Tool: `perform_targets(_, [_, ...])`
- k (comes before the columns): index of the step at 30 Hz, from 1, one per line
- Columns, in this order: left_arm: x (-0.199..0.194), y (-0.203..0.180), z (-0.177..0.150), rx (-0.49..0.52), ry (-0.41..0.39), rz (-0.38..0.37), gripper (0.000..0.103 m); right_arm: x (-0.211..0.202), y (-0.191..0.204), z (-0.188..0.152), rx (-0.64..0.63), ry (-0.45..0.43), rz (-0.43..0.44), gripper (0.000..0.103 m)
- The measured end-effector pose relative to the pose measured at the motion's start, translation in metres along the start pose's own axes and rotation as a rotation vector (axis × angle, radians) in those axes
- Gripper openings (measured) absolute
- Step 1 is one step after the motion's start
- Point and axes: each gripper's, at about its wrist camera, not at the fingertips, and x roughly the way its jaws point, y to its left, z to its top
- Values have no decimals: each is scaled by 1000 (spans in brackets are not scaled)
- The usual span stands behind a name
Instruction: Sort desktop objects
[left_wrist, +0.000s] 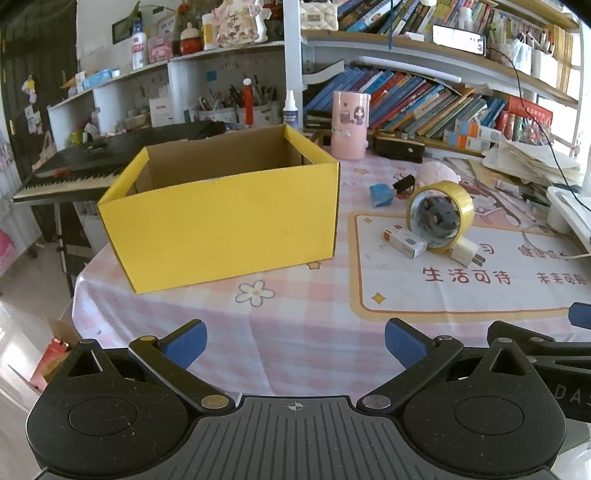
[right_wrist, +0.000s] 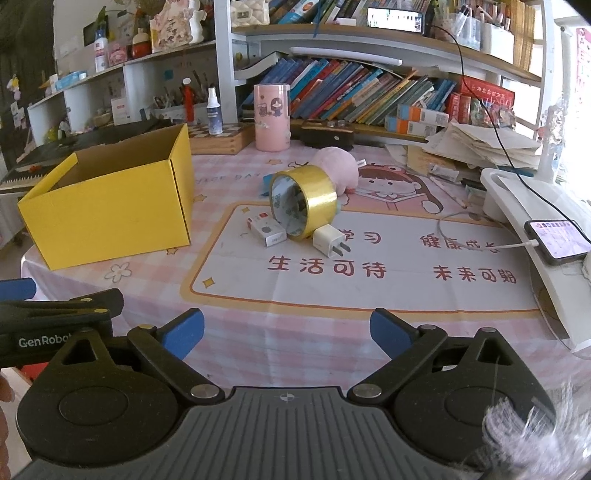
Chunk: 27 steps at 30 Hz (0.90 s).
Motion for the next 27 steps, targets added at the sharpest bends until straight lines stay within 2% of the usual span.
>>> perform_targets(10, [8,-5,4,-9,15,-10,103,14,-6,5,-17,33,10,75])
perform_targets(27, [37,-30,22,-39,33,36,103,47,-32,29,-55,52,32,73])
